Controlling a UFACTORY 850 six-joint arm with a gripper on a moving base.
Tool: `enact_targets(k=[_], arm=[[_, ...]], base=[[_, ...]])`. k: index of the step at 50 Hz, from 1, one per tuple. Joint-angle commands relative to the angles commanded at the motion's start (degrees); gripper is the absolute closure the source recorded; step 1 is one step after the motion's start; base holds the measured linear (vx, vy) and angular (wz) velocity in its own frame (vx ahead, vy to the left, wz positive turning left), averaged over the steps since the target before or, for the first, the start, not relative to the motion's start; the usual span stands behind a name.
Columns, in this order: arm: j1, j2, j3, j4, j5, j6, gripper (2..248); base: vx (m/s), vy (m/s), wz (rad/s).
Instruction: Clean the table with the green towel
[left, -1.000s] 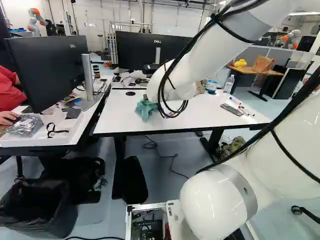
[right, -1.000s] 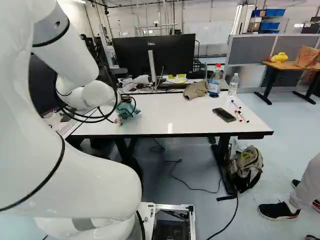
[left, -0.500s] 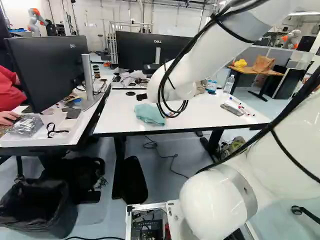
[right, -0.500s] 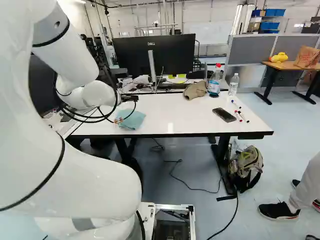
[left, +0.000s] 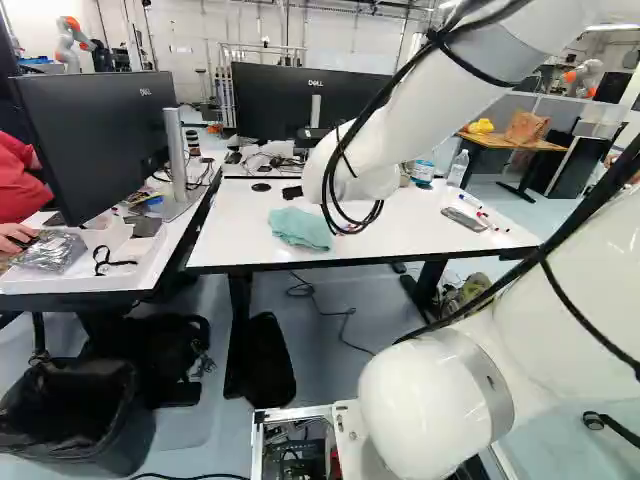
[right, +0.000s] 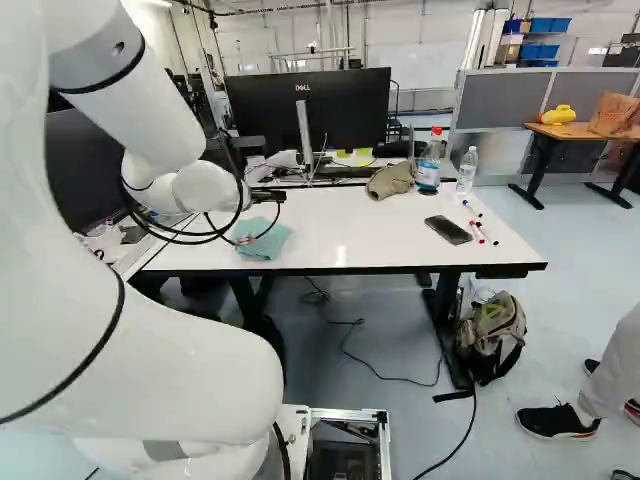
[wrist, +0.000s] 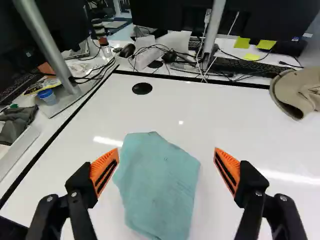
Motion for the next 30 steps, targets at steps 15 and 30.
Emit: enact_targets(k=[15,30], arm=[[-3.2,0.7,0.6,0.0,0.0,0.0,3],[-6.5,1.3,1.2,0.0,0.0,0.0,3]], base=[[0.000,0.000,0.000],[0.000,0.000,0.000]])
